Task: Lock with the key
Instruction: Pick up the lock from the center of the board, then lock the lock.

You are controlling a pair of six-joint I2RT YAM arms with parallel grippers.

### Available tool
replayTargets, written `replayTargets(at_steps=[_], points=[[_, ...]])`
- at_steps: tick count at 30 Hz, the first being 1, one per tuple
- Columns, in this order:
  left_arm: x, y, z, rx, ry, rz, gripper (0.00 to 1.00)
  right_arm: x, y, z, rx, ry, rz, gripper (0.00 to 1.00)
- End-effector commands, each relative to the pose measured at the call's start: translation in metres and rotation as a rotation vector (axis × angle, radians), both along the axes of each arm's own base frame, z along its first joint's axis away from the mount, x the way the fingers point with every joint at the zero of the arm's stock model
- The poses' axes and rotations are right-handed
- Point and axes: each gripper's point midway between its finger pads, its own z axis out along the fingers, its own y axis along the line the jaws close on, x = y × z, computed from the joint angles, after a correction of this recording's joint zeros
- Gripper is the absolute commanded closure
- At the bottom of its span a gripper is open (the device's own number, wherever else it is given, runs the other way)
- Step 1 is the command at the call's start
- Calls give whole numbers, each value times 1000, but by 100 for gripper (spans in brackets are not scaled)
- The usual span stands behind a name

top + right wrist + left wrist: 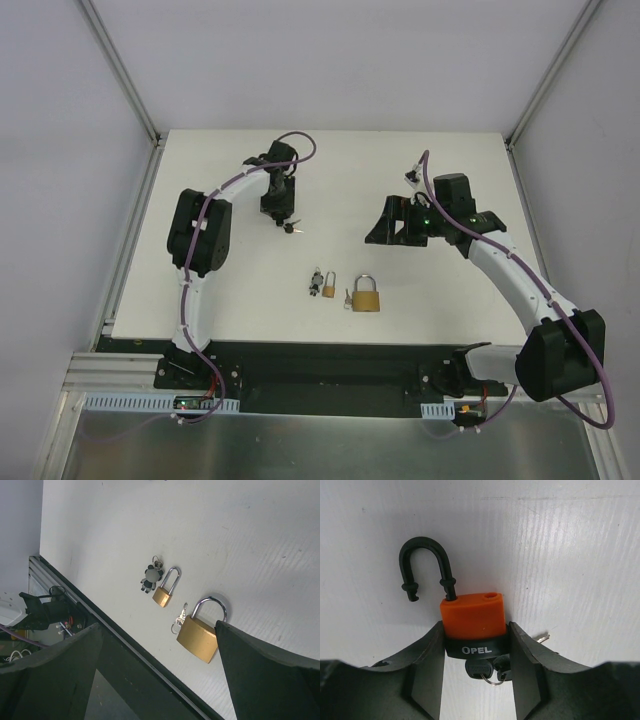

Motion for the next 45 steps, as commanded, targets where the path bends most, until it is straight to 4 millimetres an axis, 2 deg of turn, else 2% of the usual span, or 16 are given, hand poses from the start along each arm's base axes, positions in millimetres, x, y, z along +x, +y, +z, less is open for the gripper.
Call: replayTargets(at_steps=[1,5,6,10,12,19,22,23,24,29,33,39,45], points=[[-2,-10,51,-38,-89,-92,100,-3,-1,15,21,-42,6,4],[-13,-26,96,-72,-176,-198,100,-3,0,25,35,-66,9,4],[-19,-30,113,-89,-206,-242,100,-4,1,29,43,-72,13,3],[-45,-53,155,-124,-292,-381,100,-6,4,53,82,-131,34,3],[-66,-68,177,-167,-330,-461,100,-8,7,65,110,-157,53,3],[-137,-95,232,-375,-391,-667,100,-16,25,128,311,-281,122,3],[-168,-102,257,-479,-423,-757,100,-21,34,152,419,-320,164,3],[-176,-103,257,-500,-419,-776,100,-20,36,164,462,-345,167,4],[-187,-102,271,-533,-446,-799,100,-23,37,169,483,-355,184,3],[-225,-111,300,-685,-472,-920,100,-26,43,191,569,-415,230,3],[-245,-116,321,-758,-504,-976,100,-26,48,194,604,-413,245,3],[-263,-125,338,-834,-515,-1038,100,-26,61,200,640,-427,272,4],[-268,-125,349,-859,-533,-1051,100,-28,79,204,662,-429,321,3]])
